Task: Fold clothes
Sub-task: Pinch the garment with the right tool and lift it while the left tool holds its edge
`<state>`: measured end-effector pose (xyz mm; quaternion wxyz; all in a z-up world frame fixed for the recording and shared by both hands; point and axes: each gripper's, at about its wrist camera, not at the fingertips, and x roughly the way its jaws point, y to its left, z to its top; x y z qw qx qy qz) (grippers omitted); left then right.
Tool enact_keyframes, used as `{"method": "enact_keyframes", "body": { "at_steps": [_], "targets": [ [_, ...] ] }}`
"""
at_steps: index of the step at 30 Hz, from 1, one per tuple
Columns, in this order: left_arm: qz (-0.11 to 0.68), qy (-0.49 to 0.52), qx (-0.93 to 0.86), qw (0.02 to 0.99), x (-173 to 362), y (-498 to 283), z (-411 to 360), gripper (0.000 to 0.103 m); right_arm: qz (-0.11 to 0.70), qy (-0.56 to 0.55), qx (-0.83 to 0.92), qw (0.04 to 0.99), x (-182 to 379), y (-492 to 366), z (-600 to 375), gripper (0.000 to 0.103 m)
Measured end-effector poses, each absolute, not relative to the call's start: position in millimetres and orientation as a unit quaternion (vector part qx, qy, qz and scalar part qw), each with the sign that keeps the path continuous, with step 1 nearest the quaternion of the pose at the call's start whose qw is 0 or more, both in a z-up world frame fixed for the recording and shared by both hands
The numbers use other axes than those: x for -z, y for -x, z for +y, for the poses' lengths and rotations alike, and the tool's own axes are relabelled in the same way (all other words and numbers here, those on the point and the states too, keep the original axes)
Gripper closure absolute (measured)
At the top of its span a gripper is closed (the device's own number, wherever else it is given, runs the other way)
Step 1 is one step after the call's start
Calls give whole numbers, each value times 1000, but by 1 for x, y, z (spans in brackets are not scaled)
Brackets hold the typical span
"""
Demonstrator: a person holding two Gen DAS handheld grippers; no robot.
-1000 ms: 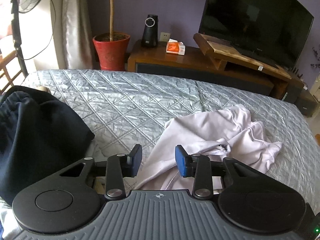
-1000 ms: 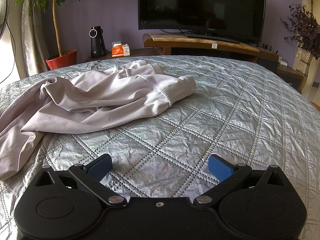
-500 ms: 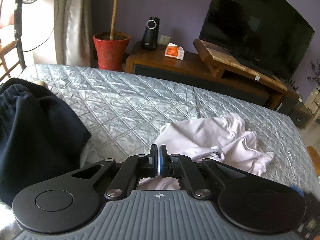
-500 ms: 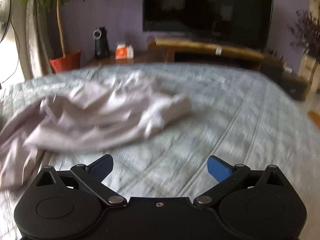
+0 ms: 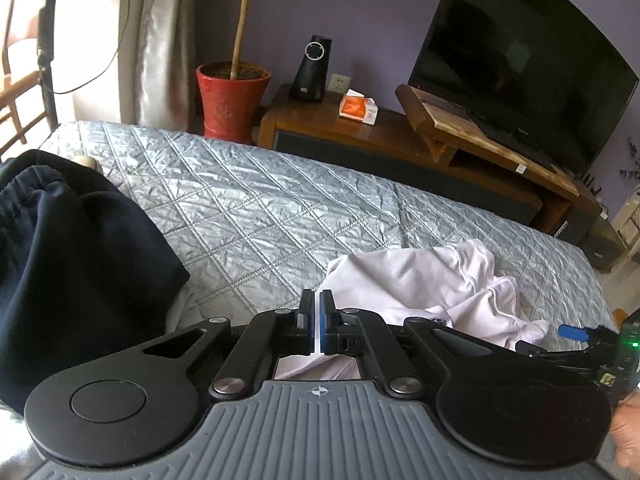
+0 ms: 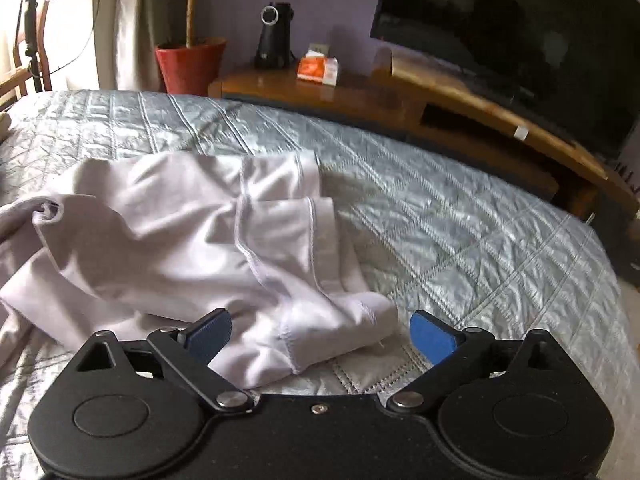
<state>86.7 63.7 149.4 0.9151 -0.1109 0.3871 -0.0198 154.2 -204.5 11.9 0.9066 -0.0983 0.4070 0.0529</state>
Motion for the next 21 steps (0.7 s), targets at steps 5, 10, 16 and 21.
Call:
{"method": "enact_keyframes", "body": {
  "at_steps": [5,10,16,21],
  "targets": [
    [390,112,20,914,-148,-89,61,99,422,54,-47,904,4,-161,-212,53],
    [391,111,26,913,-147,-90,57,99,412,8,-38,910,-10,-149,-223,86],
    [398,113,38,910,-144,-89,53,97,414,90,27,905,-26,-81,-241,87],
    [395,114,41,910,-146,-87,52,96,413,156,84,893,-38,-24,-256,86]
  ]
}}
